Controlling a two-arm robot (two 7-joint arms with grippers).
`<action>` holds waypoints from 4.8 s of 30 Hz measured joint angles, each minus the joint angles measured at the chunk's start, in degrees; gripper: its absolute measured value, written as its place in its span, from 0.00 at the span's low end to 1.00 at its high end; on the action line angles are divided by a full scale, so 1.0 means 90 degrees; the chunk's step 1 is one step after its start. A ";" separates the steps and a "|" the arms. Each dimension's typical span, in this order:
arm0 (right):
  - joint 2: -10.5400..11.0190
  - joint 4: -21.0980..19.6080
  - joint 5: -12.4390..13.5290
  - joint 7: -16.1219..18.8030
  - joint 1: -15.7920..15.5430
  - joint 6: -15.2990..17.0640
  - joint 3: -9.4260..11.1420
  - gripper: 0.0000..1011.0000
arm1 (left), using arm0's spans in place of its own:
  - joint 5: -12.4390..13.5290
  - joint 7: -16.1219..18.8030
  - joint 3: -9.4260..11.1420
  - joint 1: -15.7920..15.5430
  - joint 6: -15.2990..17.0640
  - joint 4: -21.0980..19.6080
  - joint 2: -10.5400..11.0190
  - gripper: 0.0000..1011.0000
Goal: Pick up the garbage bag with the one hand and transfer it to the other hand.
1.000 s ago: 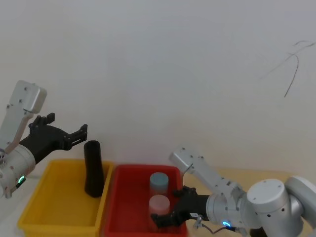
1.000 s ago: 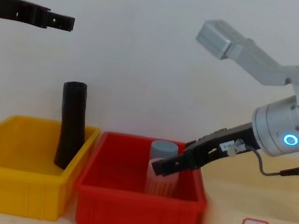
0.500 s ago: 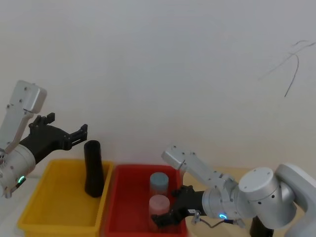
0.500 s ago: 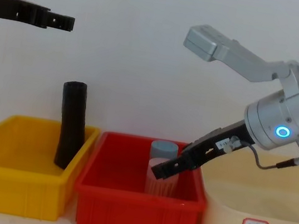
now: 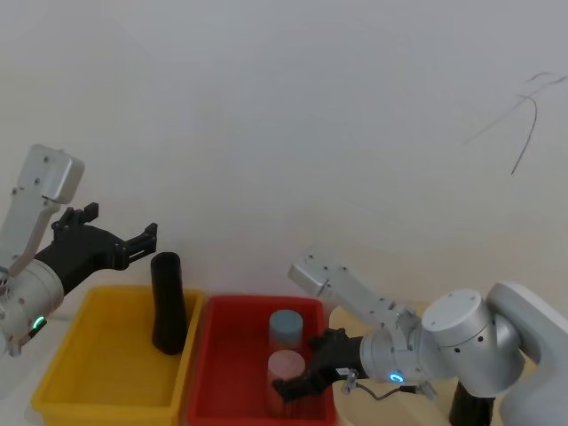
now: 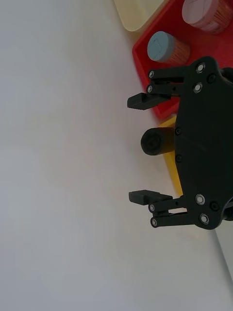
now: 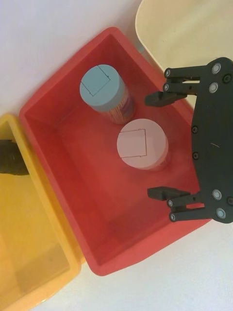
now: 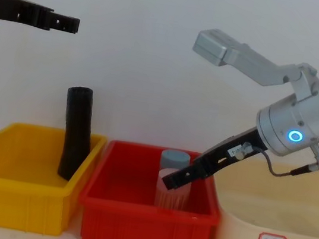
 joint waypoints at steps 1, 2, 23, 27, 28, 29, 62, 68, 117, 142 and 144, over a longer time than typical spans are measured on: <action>-0.0011 0.0026 -0.0005 0.0006 0.0010 -0.0006 -0.0001 0.99 | 0.0000 0.0000 0.0000 0.0000 0.0000 0.0000 0.0000 0.99; -0.0022 0.0052 -0.0009 0.0011 0.0021 -0.0009 -0.0003 0.99 | 0.0000 0.0000 0.0000 0.0000 0.0000 0.0000 0.0000 0.99; -0.0337 0.0722 -0.0175 0.0167 0.0268 -0.0173 -0.0096 0.99 | 0.0000 0.0000 0.0000 0.0000 0.0000 0.0000 0.0000 0.99; -0.0379 0.0795 -0.0215 0.0197 0.0298 -0.0184 -0.0123 0.99 | 0.0000 0.0000 0.0000 0.0000 0.0000 0.0000 0.0000 0.99; -0.0397 0.0827 -0.0232 0.0206 0.0309 -0.0188 -0.0134 0.99 | 0.0000 0.0000 0.0000 0.0000 0.0000 0.0000 0.0000 0.99; -0.0406 0.0846 -0.0239 0.0211 0.0314 -0.0190 -0.0139 0.99 | 0.0000 0.0000 0.0000 0.0000 0.0000 0.0000 0.0000 0.99; -0.0614 0.1288 -0.0412 0.0324 0.0403 -0.0343 -0.0192 0.75 | 0.0000 0.0000 0.0000 0.0000 0.0000 0.0000 0.0000 0.99; -0.0624 0.1305 -0.0419 0.0330 0.0406 -0.0354 -0.0193 0.66 | 0.0000 0.0000 0.0000 0.0001 0.0000 0.0000 0.0000 0.99; -0.0134 -0.0463 0.0538 -0.0323 -0.0253 0.0245 0.1475 0.66 | 0.0000 0.0000 0.0000 0.0000 0.0000 0.0000 0.0001 0.99; 0.0532 -0.1845 0.1069 -0.0934 -0.0988 0.0865 0.2591 0.66 | 0.0000 0.0000 -0.0001 0.0001 0.0000 0.0000 0.0000 0.99; 0.0563 -0.1873 0.1081 -0.0954 -0.1077 0.0899 0.2586 0.66 | 0.0000 0.0000 0.0000 0.0000 0.0000 0.0000 0.0000 0.99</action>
